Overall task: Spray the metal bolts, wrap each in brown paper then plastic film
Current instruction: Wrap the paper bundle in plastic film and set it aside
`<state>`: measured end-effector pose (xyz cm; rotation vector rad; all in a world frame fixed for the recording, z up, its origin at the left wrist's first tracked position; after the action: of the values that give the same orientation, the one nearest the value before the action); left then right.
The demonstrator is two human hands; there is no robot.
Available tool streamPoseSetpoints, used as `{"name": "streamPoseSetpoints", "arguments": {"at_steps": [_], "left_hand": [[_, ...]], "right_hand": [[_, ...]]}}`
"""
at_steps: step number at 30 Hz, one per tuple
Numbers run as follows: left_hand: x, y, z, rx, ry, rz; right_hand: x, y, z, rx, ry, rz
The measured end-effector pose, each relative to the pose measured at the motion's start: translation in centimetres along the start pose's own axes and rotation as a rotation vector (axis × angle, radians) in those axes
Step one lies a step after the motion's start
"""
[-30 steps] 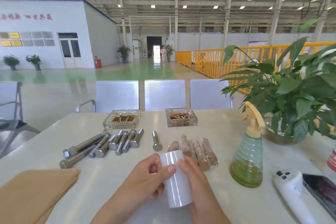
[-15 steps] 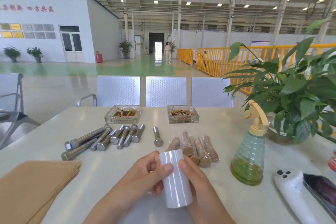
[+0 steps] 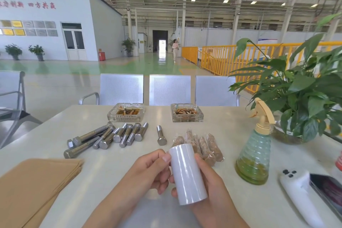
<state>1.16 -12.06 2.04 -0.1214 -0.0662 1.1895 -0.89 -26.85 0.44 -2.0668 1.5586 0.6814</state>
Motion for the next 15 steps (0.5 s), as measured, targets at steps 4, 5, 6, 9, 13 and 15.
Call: {"name": "streamPoseSetpoints", "arguments": {"at_steps": [4, 5, 6, 9, 13, 15], "left_hand": [[-0.3, 0.1, 0.0, -0.023, -0.072, 0.069], [-0.3, 0.2, 0.1, -0.031, -0.099, 0.091], [-0.3, 0.1, 0.0, -0.034, -0.121, 0.109], [-0.1, 0.1, -0.1, -0.023, -0.125, 0.132], [-0.1, 0.2, -0.1, -0.015, -0.092, 0.081], [0.0, 0.2, -0.2, -0.005, -0.067, 0.072]], "right_hand": [[-0.2, 0.3, 0.0, 0.024, 0.137, -0.002], [-0.4, 0.3, -0.1, 0.044, 0.192, -0.005], [-0.5, 0.3, -0.1, 0.068, 0.247, -0.005], [-1.0, 0.3, -0.3, 0.124, 0.327, -0.025], [-0.4, 0.2, -0.1, 0.115, 0.363, -0.025], [-0.5, 0.3, -0.1, 0.116, 0.368, -0.046]]}}
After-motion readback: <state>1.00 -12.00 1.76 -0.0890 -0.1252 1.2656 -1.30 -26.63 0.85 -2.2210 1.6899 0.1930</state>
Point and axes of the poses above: each hand's wrist, its own y-axis away from the middle knuckle, its own x-axis out of the back of the hand, z = x × y, the point moved 4 cm from there along -y, towards the middle knuckle, and after that the axes turned 2 degrees about x, right-handed, at the moved point
